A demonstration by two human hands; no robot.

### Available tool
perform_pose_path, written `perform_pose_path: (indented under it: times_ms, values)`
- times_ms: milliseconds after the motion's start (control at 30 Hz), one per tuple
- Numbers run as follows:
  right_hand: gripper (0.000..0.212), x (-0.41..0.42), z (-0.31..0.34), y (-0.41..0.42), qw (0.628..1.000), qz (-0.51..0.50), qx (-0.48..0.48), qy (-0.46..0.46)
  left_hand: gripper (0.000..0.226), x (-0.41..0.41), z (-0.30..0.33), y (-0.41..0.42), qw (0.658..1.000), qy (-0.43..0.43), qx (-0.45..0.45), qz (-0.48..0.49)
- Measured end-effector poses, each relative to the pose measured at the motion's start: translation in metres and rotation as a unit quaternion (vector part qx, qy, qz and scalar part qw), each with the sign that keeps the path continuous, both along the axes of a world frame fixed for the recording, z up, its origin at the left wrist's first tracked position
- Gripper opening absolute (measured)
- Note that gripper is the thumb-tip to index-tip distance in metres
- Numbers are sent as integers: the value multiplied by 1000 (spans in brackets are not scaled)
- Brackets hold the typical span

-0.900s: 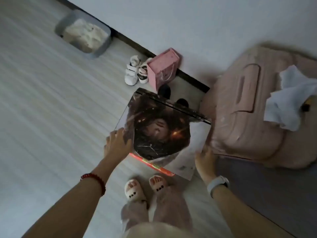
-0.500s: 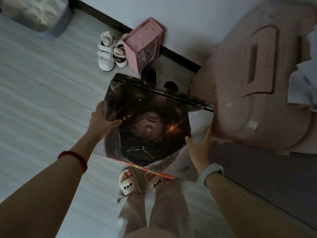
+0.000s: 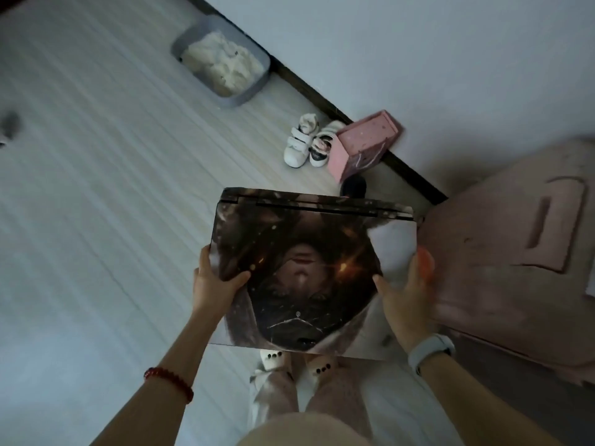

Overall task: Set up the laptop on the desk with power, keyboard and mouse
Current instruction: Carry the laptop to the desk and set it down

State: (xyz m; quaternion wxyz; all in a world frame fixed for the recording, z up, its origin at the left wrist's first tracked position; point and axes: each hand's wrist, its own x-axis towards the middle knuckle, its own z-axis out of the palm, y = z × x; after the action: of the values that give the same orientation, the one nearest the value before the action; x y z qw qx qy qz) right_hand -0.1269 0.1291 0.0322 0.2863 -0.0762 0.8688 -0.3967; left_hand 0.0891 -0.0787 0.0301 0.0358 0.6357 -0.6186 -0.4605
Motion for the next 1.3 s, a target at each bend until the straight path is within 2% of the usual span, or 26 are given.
perform_pose_path:
  times_ms: [167, 333, 433, 600, 967, 1167, 1300]
  values:
    - [89, 37, 66, -76, 986, 156, -12, 57, 81, 90, 62, -2, 990, 19, -36, 137]
    - [85, 97, 121, -167, 952, 288, -12, 101, 93, 180, 115, -14, 971, 11, -100, 216]
    - [83, 151, 146, -221, 931, 347, -7, 114, 109, 240, 137, -30, 956, 17, -106, 273]
    - [80, 261, 179, -309, 900, 414, -26, 134, 117, 347, 159, -64, 925, 45, -108, 361]
    - [76, 507, 228, -497, 816, 554, -87, 141, 116, 561, 198, -155, 838, 41, -157, 521]
    - [76, 606, 228, -617, 784, 598, -103, 128, 116, 643, 204, -244, 804, 30, -167, 570]
    - [74, 671, 224, -712, 762, 629, -112, 106, 103, 691, 214, -326, 771, 6, -190, 607]
